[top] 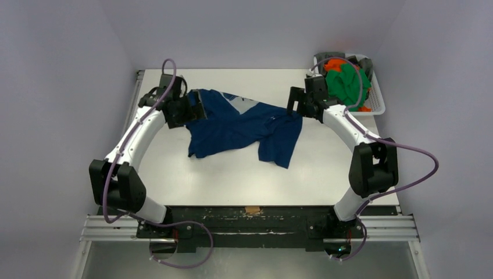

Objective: Fold and stack the t-shirts
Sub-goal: Flatten out the tshirt

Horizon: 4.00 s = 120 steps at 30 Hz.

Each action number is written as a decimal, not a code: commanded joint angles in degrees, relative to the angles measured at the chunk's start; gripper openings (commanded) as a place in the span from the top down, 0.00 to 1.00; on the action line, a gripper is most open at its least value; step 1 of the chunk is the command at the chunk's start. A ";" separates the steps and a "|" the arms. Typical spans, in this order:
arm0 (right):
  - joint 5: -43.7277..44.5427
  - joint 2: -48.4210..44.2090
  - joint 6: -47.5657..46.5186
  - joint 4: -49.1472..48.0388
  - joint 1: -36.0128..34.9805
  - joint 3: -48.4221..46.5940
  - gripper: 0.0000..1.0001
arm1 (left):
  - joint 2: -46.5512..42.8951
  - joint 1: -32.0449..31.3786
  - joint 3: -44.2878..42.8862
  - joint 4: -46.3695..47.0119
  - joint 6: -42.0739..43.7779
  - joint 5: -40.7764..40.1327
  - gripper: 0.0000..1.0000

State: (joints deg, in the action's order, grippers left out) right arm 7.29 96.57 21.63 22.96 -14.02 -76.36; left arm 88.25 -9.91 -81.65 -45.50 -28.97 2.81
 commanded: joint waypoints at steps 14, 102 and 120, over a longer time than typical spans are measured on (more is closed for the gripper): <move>-7.10 -1.79 -3.49 0.04 -0.13 7.89 0.13 | 6.26 -4.56 17.60 4.35 -11.36 6.20 0.28; -7.35 1.88 -4.75 4.72 -10.97 19.06 0.27 | 14.48 -6.61 8.98 -5.59 -8.79 11.86 0.84; -5.47 1.85 -4.85 3.72 -11.01 20.01 0.41 | 16.35 -6.58 1.41 -6.30 -8.13 11.94 0.77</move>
State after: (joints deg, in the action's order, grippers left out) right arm 1.54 96.51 16.47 27.77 -25.08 -57.36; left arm 104.68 -16.73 -77.21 -51.22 -38.28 13.08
